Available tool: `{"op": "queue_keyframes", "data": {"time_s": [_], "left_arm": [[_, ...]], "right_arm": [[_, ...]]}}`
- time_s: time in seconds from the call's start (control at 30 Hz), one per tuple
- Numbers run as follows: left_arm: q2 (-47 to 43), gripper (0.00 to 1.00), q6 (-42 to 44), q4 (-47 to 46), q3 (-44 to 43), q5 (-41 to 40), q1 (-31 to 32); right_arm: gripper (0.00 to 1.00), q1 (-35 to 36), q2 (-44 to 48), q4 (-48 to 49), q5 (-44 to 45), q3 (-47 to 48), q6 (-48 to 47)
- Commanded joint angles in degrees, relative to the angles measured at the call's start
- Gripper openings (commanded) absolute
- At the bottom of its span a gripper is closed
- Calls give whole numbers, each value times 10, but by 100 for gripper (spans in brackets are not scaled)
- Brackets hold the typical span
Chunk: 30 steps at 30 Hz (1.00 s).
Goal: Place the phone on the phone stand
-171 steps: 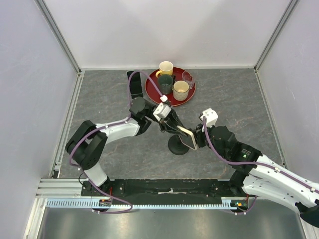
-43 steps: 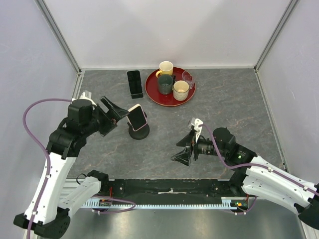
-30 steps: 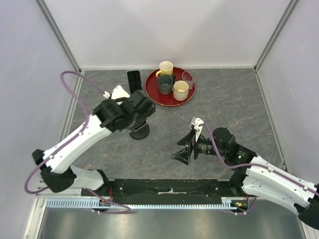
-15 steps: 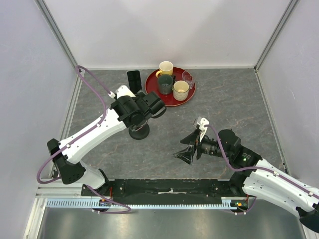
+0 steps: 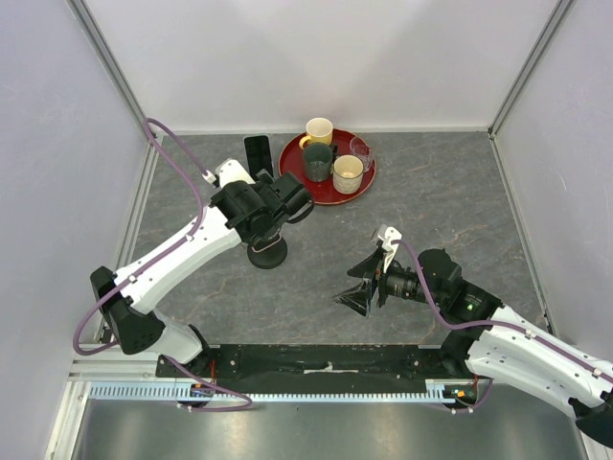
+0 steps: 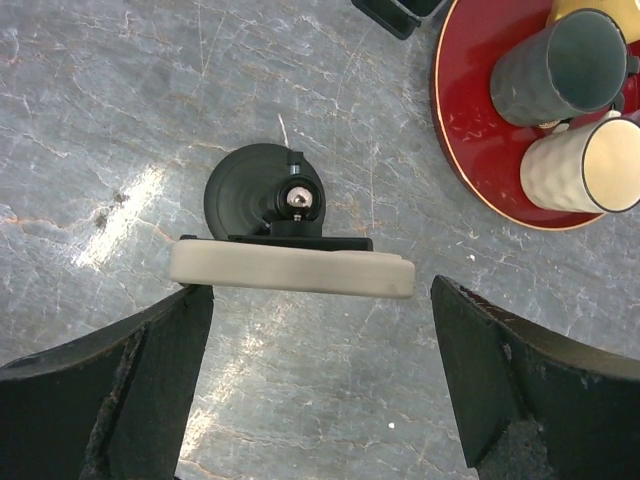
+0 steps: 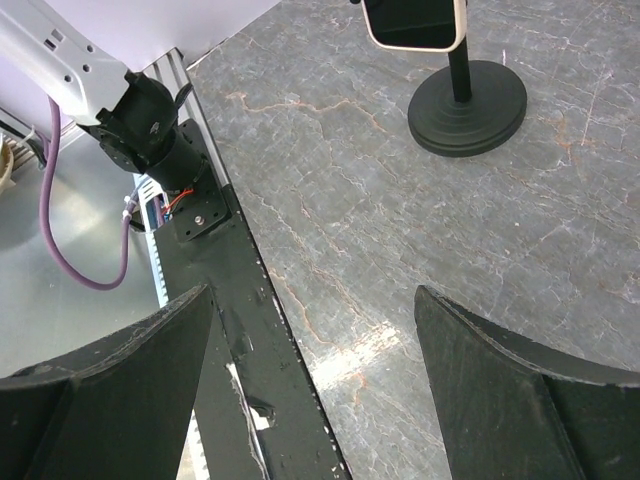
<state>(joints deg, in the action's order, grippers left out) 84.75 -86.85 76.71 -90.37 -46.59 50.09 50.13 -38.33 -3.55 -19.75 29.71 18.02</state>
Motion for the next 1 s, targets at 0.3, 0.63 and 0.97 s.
{"op": "queue_keyframes", "data": {"time_s": [0.3,0.63,0.97], "left_arm": [[4,96,83,114,-10,-64,-8],[-100,96,228,3,73,-51,-8],[-104,95,263,-86,106,-50,-8]], "right_arm": [[88,-1,-6,25,6,4,3],[89,0,-34,64,-8,-2,8],[88,-1,-26,65,-6,-6,16]]}}
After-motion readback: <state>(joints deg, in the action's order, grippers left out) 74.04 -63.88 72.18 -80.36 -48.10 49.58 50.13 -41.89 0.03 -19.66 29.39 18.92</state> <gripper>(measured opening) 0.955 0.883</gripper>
